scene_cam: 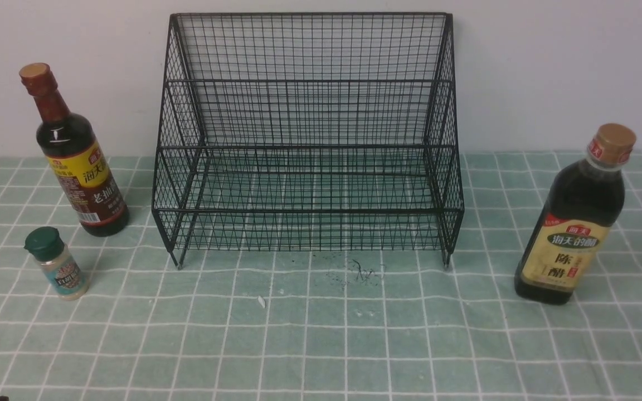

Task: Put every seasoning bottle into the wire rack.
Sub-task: Use the right arm to grab the condiment bottle closest to it

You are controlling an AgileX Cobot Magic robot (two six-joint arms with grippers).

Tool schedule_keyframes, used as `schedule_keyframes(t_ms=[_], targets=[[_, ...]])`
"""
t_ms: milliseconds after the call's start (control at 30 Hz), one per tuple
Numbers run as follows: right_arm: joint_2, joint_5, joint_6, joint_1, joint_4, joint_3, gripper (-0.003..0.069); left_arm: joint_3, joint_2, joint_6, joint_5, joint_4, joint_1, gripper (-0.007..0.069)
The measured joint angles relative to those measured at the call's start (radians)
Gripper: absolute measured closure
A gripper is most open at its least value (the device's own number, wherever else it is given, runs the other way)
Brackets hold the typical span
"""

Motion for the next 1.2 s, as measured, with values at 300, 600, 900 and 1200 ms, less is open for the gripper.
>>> schedule_keyframes(t_ms=[300,600,900,1200], targets=[[0.479,0.617,-0.209,0.074,-0.320,-0.589,0.0673,0.000,0.000,0.000,0.000,0.000,0.000,0.0631],[1.003,0.907,-0.339,0.074,-0.406,-1.060,0.0541,0.000,0.000,0.000,0.000,0.000,0.000,0.0631],[1.383,1.025,-0.349,0.074,-0.419,-1.326,0.0172,0.000,0.000,0.000,0.000,-0.001,0.000,0.0631],[1.537,1.118,-0.341,0.074,-0.401,-1.343,0.0098,0.000,0.000,0.000,0.000,-0.001,0.000,0.0631]])
